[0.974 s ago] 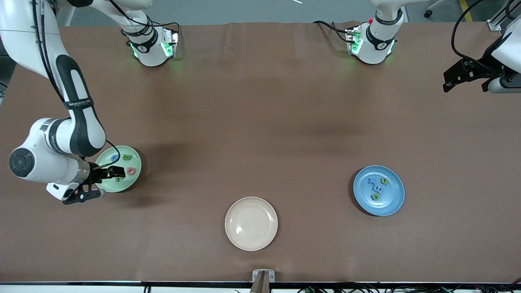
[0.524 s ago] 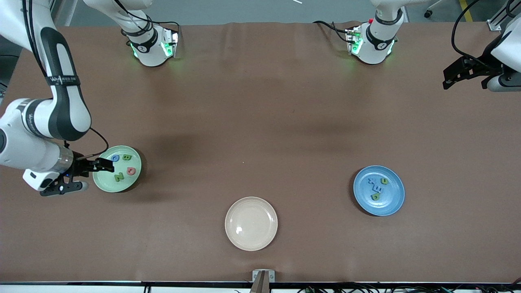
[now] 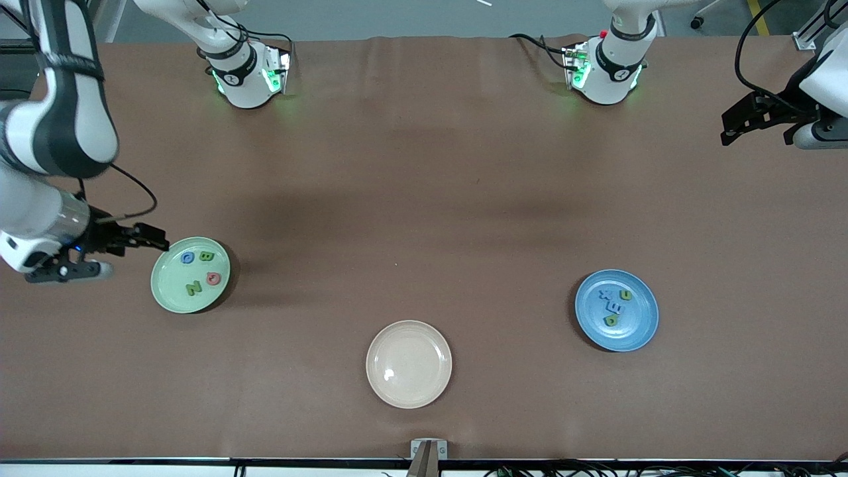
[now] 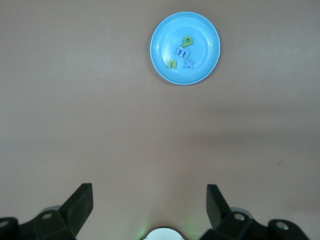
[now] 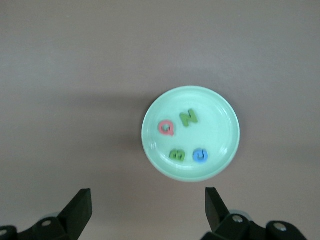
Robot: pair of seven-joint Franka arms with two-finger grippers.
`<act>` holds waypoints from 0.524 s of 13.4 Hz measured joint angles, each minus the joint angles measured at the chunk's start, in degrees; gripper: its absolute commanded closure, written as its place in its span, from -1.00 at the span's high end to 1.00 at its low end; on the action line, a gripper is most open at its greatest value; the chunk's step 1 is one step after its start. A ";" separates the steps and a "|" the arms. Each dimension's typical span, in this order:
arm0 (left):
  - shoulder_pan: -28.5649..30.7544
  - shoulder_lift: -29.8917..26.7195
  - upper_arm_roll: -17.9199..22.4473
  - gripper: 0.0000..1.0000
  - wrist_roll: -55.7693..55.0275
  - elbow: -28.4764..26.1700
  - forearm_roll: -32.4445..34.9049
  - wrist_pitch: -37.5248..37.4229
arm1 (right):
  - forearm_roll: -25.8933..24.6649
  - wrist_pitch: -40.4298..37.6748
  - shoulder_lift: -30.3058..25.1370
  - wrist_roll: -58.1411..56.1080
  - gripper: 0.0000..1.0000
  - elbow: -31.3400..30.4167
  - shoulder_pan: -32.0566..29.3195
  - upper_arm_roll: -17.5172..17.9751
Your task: Sort upper and lower case letters into plates
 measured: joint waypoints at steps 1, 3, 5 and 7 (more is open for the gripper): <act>0.00 0.00 0.00 1.00 0.00 0.01 0.00 -0.03 | -0.43 -2.13 -2.34 0.23 0.99 0.50 0.00 -0.12; 0.00 -0.01 0.00 1.00 0.00 0.06 0.00 -0.17 | -1.32 -6.63 -6.01 1.04 0.99 1.70 -0.01 -0.17; 0.01 -0.05 0.00 1.00 0.00 0.10 0.00 -0.22 | -1.51 -11.76 -7.67 3.52 0.99 4.26 0.00 -0.04; 0.01 -0.08 0.00 1.00 0.00 0.12 0.00 -0.22 | -1.63 -15.08 -7.82 4.89 1.00 7.58 0.03 0.06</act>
